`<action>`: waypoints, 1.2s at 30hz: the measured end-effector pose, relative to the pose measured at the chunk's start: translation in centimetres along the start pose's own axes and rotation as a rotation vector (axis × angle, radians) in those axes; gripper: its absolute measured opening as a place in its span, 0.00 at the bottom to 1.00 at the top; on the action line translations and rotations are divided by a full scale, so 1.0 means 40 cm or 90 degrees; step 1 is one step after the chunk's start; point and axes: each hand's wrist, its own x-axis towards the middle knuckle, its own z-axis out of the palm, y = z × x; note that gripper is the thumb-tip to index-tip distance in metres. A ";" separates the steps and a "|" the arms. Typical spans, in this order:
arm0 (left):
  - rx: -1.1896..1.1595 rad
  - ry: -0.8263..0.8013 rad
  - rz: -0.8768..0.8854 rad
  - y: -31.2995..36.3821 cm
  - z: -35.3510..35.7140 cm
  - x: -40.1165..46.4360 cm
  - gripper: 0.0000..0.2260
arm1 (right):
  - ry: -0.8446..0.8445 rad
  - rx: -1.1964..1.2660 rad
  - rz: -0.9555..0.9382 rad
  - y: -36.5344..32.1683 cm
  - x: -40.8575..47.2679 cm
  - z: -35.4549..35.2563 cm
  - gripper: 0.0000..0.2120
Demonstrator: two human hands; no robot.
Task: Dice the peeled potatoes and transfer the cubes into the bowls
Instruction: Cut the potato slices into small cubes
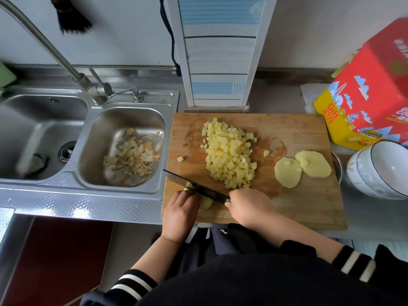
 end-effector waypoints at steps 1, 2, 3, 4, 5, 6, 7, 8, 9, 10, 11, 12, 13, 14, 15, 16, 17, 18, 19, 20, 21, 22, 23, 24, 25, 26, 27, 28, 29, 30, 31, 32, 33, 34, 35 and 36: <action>-0.007 -0.001 0.002 -0.002 -0.002 0.001 0.05 | -0.004 0.013 0.002 0.003 0.002 -0.006 0.13; -0.013 -0.001 0.003 -0.004 -0.004 0.002 0.06 | -0.005 0.023 0.003 0.005 0.003 -0.011 0.14; -0.017 -0.002 0.006 -0.006 -0.007 0.000 0.06 | -0.005 0.029 0.002 0.006 0.001 -0.015 0.14; -0.019 -0.001 0.010 -0.007 -0.011 -0.003 0.06 | -0.001 0.030 -0.004 0.006 -0.003 -0.014 0.14; -0.019 -0.001 0.017 -0.008 -0.012 -0.005 0.05 | 0.002 0.025 -0.010 0.006 -0.008 -0.013 0.14; -0.018 -0.001 0.026 -0.011 -0.014 -0.008 0.04 | 0.005 0.017 -0.016 0.005 -0.014 -0.011 0.15; -0.015 -0.005 0.034 -0.011 -0.016 -0.010 0.04 | 0.009 0.007 -0.019 0.006 -0.022 -0.011 0.15; -0.010 -0.011 0.037 -0.013 -0.017 -0.011 0.05 | 0.012 -0.005 -0.020 0.005 -0.028 -0.011 0.15; -0.006 -0.018 0.037 -0.012 -0.017 -0.011 0.05 | 0.019 -0.016 -0.023 0.005 -0.034 -0.011 0.15; -0.002 -0.023 0.035 -0.010 -0.018 -0.011 0.05 | 0.030 -0.025 -0.028 0.004 -0.041 -0.012 0.15; 0.002 -0.027 0.034 -0.009 -0.018 -0.011 0.03 | 0.041 -0.031 -0.032 0.003 -0.046 -0.011 0.15; 0.007 -0.028 0.033 -0.009 -0.018 -0.012 0.02 | 0.049 -0.034 -0.038 0.001 -0.052 -0.012 0.15; 0.011 -0.029 0.031 -0.008 -0.018 -0.012 0.02 | 0.050 -0.034 -0.041 -0.002 -0.059 -0.012 0.15; 0.016 -0.028 0.029 -0.007 -0.018 -0.012 0.02 | 0.048 -0.036 -0.046 -0.005 -0.064 -0.011 0.15; 0.021 -0.026 0.026 -0.007 -0.018 -0.013 0.02 | 0.046 -0.040 -0.053 -0.007 -0.067 -0.010 0.15; 0.025 -0.022 0.024 -0.006 -0.018 -0.013 0.03 | 0.046 -0.043 -0.060 -0.008 -0.069 -0.010 0.15; 0.027 -0.018 0.022 -0.006 -0.018 -0.014 0.03 | 0.046 -0.045 -0.063 -0.009 -0.069 -0.011 0.16; 0.028 -0.016 0.023 -0.006 -0.018 -0.014 0.04 | 0.046 -0.044 -0.065 -0.010 -0.068 -0.012 0.16; 0.026 -0.016 0.025 -0.005 -0.018 -0.013 0.05 | 0.043 -0.042 -0.064 -0.009 -0.067 -0.011 0.16; 0.024 -0.016 0.025 -0.006 -0.017 -0.013 0.05 | 0.041 -0.041 -0.064 -0.008 -0.066 -0.010 0.15; 0.022 -0.018 0.024 -0.007 -0.017 -0.014 0.05 | 0.037 -0.039 -0.062 -0.008 -0.065 -0.007 0.16; 0.021 -0.019 0.020 -0.008 -0.015 -0.015 0.04 | 0.033 -0.039 -0.063 -0.007 -0.065 -0.005 0.17; 0.018 -0.021 0.015 -0.008 -0.015 -0.015 0.03 | 0.031 -0.036 -0.062 -0.005 -0.064 -0.004 0.17; 0.015 -0.023 0.009 -0.008 -0.013 -0.015 0.03 | 0.030 -0.036 -0.062 -0.005 -0.063 -0.004 0.16; 0.012 -0.023 0.004 -0.009 -0.013 -0.016 0.03 | 0.030 -0.036 -0.062 -0.006 -0.061 -0.004 0.14; 0.010 -0.023 0.002 -0.009 -0.013 -0.016 0.03 | 0.029 -0.037 -0.060 -0.008 -0.059 -0.005 0.13; 0.009 -0.022 0.002 -0.010 -0.012 -0.016 0.03 | 0.026 -0.038 -0.057 -0.009 -0.057 -0.006 0.12; 0.009 -0.021 0.004 -0.010 -0.012 -0.016 0.03 | 0.023 -0.040 -0.053 -0.011 -0.054 -0.007 0.12; 0.008 -0.020 0.004 -0.011 -0.011 -0.016 0.03 | 0.020 -0.041 -0.049 -0.011 -0.053 -0.007 0.11; 0.009 -0.017 0.003 -0.011 -0.011 -0.017 0.03 | 0.019 -0.044 -0.048 -0.011 -0.052 -0.007 0.11; 0.010 -0.013 0.002 -0.011 -0.011 -0.019 0.03 | 0.021 -0.046 -0.048 -0.011 -0.050 -0.006 0.10; 0.012 -0.009 0.001 -0.011 -0.011 -0.019 0.04 | 0.024 -0.050 -0.048 -0.011 -0.048 -0.005 0.09; 0.015 -0.005 0.000 -0.011 -0.011 -0.020 0.05 | 0.028 -0.054 -0.047 -0.012 -0.045 -0.002 0.08; 0.016 0.000 0.000 -0.010 -0.011 -0.020 0.06 | 0.030 -0.057 -0.044 -0.014 -0.040 0.003 0.07; 0.018 0.006 0.001 -0.009 -0.012 -0.020 0.07 | 0.028 -0.061 -0.039 -0.016 -0.033 0.009 0.07; 0.019 0.011 0.002 -0.009 -0.012 -0.021 0.07 | 0.022 -0.066 -0.032 -0.017 -0.026 0.015 0.07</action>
